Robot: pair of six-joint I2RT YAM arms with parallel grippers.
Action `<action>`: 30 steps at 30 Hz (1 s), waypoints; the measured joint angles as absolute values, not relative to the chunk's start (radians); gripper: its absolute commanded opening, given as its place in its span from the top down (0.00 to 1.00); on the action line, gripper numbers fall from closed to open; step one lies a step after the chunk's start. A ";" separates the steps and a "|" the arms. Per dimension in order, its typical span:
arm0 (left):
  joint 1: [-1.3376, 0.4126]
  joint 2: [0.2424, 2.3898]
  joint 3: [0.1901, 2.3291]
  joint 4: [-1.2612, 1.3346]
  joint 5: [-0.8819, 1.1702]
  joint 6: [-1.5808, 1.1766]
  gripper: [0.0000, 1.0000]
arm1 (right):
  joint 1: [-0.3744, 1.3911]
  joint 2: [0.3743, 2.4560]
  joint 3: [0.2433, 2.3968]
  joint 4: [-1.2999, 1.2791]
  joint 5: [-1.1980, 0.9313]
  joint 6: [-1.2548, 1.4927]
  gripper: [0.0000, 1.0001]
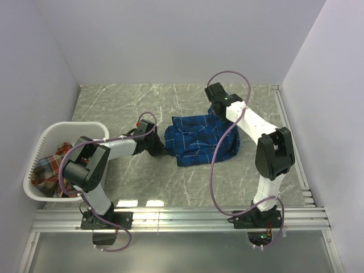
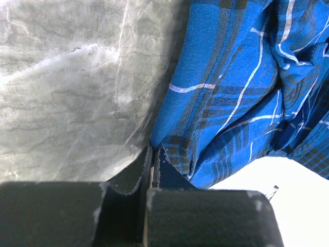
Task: Fold and stack the long sleeve shirts
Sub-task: Fold the shirt
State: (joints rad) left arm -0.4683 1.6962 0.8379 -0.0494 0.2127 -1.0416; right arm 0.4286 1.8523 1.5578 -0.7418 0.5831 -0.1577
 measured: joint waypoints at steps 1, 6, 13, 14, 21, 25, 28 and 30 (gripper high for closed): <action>-0.468 1.696 0.838 -0.049 0.213 -1.042 1.00 | 0.429 1.852 1.559 -0.739 0.583 -0.157 1.00; -0.468 1.696 0.838 -0.049 0.213 -1.041 1.00 | 0.476 1.876 1.580 -0.739 0.619 -0.150 1.00; -0.468 1.695 0.838 -0.049 0.214 -1.041 1.00 | 0.601 1.999 1.693 -0.809 0.727 -0.098 0.99; -0.468 1.695 0.838 -0.049 0.215 -1.041 1.00 | 0.622 2.019 1.717 -0.832 0.744 -0.084 0.98; -0.468 1.695 0.838 -0.048 0.220 -1.040 0.99 | 0.732 2.131 1.898 -0.987 0.797 0.052 0.80; -0.469 1.695 0.838 -0.047 0.221 -1.038 0.99 | 0.773 2.159 1.942 -1.028 0.760 0.122 0.65; -0.470 1.695 0.838 -0.046 0.222 -1.038 1.00 | 0.802 2.166 1.951 -1.039 0.709 0.168 0.56; -0.470 1.695 0.838 -0.045 0.223 -1.038 1.00 | 0.817 2.170 1.952 -1.041 0.679 0.195 0.51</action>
State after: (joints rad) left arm -0.4702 1.6947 0.8379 -0.0452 0.2234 -1.0378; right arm 0.8169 2.1696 1.9518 -1.0412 0.6792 0.1951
